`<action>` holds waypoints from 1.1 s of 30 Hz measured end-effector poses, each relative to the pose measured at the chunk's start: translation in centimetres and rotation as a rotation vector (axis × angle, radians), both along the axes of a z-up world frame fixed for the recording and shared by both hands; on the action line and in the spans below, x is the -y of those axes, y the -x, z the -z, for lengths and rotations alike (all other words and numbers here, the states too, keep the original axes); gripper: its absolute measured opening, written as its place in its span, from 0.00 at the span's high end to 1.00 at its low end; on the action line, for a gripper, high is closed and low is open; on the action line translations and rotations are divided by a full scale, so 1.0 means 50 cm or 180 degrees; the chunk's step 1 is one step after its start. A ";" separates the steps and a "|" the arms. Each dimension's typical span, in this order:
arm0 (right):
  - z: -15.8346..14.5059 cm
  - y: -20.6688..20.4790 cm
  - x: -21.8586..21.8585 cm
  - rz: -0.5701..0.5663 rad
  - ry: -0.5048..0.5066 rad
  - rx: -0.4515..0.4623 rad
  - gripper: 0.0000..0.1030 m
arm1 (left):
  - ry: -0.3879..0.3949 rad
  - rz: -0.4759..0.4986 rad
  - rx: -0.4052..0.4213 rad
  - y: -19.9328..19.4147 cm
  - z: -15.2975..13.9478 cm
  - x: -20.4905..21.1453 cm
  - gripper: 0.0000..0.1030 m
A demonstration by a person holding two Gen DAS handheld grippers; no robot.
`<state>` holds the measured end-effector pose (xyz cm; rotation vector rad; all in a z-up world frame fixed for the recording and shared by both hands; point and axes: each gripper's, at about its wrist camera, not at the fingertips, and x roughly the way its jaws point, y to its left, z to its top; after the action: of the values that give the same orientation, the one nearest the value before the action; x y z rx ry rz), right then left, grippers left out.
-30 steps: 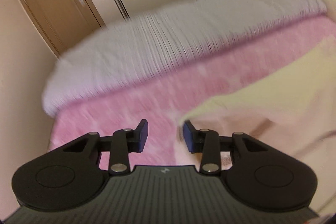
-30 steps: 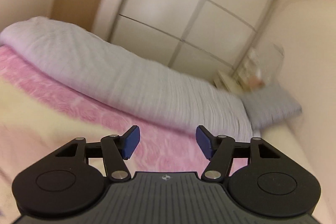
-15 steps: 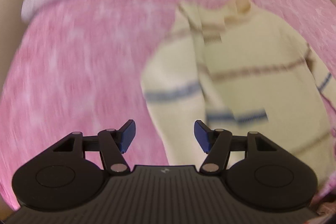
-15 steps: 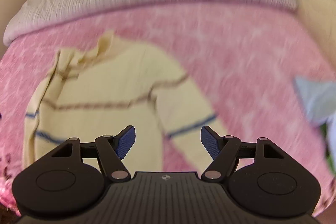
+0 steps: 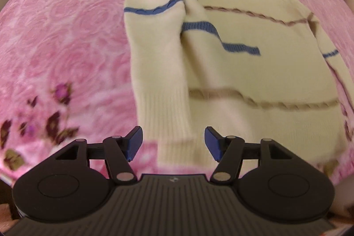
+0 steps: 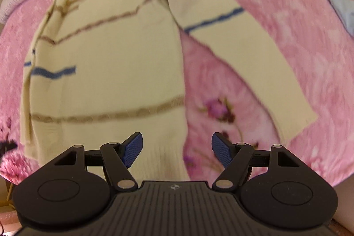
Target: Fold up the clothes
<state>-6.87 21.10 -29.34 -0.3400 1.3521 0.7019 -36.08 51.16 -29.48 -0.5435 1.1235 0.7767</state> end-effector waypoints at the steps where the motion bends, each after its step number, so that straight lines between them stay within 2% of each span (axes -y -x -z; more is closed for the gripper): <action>1: 0.009 0.007 0.003 0.0037 0.0026 0.0009 0.30 | -0.0027 -0.0014 -0.0012 -0.010 0.022 -0.015 0.48; 2: 0.018 0.014 0.005 0.0082 0.0053 0.0020 0.30 | -0.0011 -0.0008 -0.0032 -0.018 0.046 -0.031 0.67; 3: 0.024 0.020 0.008 0.0140 0.0074 0.0028 0.30 | 0.0064 0.0034 -0.0037 -0.023 0.064 -0.051 0.81; 4: 0.031 0.027 0.010 0.0203 0.0101 0.0031 0.30 | 0.0133 0.0078 -0.0029 -0.027 0.080 -0.071 0.91; 5: 0.037 0.033 0.012 0.0266 0.0131 0.0032 0.30 | 0.0165 0.0126 0.0042 -0.024 0.077 -0.091 0.94; 6: 0.041 0.041 0.014 0.0324 0.0152 0.0038 0.30 | 0.0113 0.0164 0.0078 -0.014 0.060 -0.116 0.94; 8: 0.039 0.057 0.013 0.0413 0.0165 0.0074 0.30 | -0.0273 0.0179 0.0023 0.021 0.000 -0.182 0.95; 11: 0.025 0.079 0.009 0.0535 0.0148 0.0162 0.30 | -0.0902 -0.0155 0.0005 0.114 -0.117 -0.322 0.95; 13: 0.017 0.092 0.005 0.0635 0.0113 0.0230 0.30 | -0.1331 -0.0361 -0.0159 0.176 -0.181 -0.421 0.94; 14: 0.014 0.098 0.002 0.0685 0.0095 0.0257 0.30 | -0.1475 -0.0435 -0.0299 0.201 -0.198 -0.462 0.89; 16: 0.011 0.110 -0.007 0.0775 0.0060 0.0298 0.30 | -0.1624 -0.0696 -0.0608 0.251 -0.210 -0.537 0.79; 18: 0.012 0.124 -0.012 0.0830 0.0043 0.0331 0.30 | -0.1590 -0.0876 -0.0669 0.294 -0.204 -0.565 0.78; 20: 0.012 0.137 -0.012 0.0868 0.0051 0.0371 0.29 | -0.1280 -0.0902 -0.0456 0.322 -0.177 -0.543 0.78; 22: 0.014 0.146 -0.002 0.0924 0.0063 0.0396 0.29 | -0.0752 -0.0829 -0.0151 0.333 -0.124 -0.484 0.78; 26: 0.022 0.152 0.033 0.1110 0.0051 0.0367 0.29 | 0.0601 -0.0610 0.0656 0.306 0.008 -0.296 0.78; 28: 0.026 0.148 0.056 0.1241 -0.0030 0.0289 0.29 | 0.1160 -0.0630 0.1019 0.288 0.061 -0.212 0.76; 30: 0.031 0.143 0.080 0.1379 -0.0152 0.0203 0.29 | 0.1448 -0.0665 0.1222 0.263 0.098 -0.146 0.76; 33: 0.044 0.134 0.116 0.1597 -0.0408 0.0043 0.29 | 0.1511 -0.0839 0.1354 0.238 0.135 -0.105 0.71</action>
<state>-13.55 15.31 -31.55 0.0994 1.3021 0.3615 -47.97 56.41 -36.24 -1.2156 0.8417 0.5752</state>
